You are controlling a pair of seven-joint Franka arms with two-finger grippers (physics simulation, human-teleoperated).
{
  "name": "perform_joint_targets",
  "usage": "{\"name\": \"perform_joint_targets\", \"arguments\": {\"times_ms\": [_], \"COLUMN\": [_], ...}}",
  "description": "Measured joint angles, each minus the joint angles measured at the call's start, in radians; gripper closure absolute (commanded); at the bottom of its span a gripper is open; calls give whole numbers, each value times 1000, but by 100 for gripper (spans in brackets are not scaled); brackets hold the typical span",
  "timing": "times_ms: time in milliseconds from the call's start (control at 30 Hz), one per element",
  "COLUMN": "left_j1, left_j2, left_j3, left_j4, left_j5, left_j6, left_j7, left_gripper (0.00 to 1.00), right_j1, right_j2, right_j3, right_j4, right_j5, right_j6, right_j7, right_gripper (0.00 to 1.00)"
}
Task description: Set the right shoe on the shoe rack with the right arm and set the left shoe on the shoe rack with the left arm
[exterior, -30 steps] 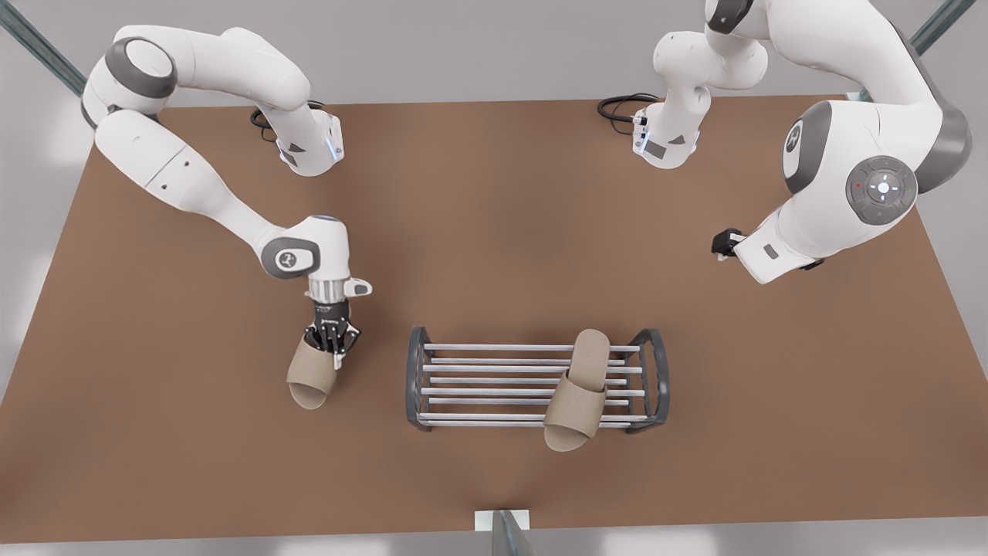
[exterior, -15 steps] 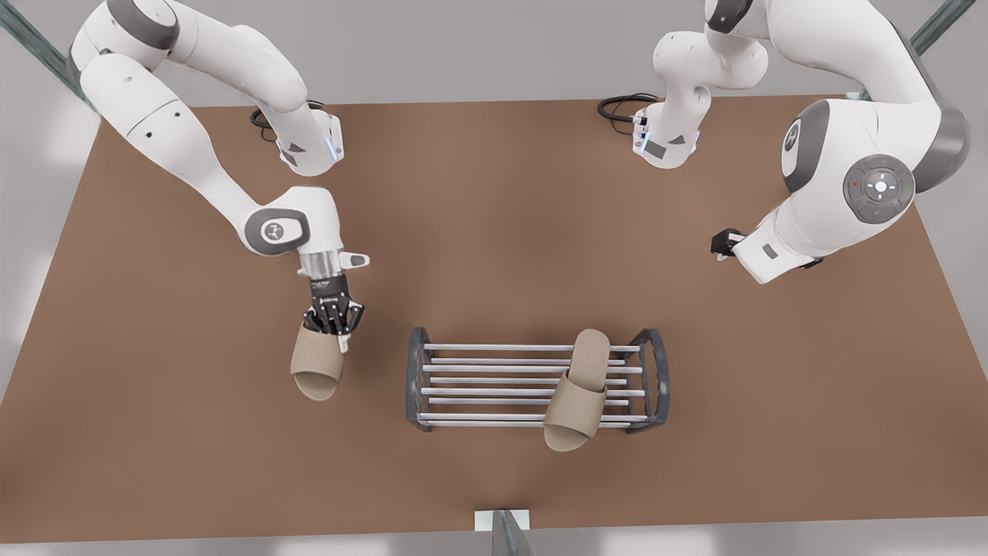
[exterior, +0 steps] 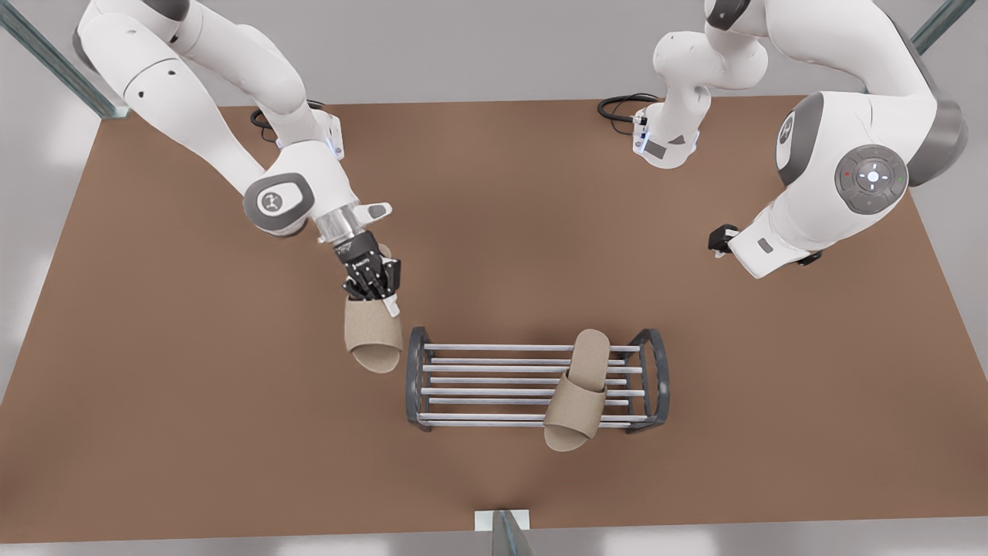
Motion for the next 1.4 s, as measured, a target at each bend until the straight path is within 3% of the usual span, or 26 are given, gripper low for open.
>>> {"name": "perform_joint_targets", "arguments": {"times_ms": [133, 467, 933, 1200, 1400], "left_j1": [-1, -1, -2, -1, -1], "left_j2": [0, 0, 1, 8, 10], "left_j3": [0, -2, -2, -2, -2], "left_j4": [0, 0, 0, 0, 0], "left_j5": [1, 1, 1, 1, 1], "left_j6": [-1, -6, -11, -11, -11], "left_j7": [-2, -5, -7, -9, -9], "left_gripper": [0, 0, 0, 0, 0], "right_j1": [81, 453, 960, 1110, 1146], "right_j2": [1, 5, 41, 148, 192], "right_j3": [-26, -274, -723, -869, -922], "right_j4": [54, 194, 455, 600, 656], "right_j5": [37, 113, 257, 278, 276], "right_j6": [21, -33, -67, -69, -66], "right_j7": [5, 38, 65, 74, 79], "right_gripper": [74, 74, 73, 73, 74]}}
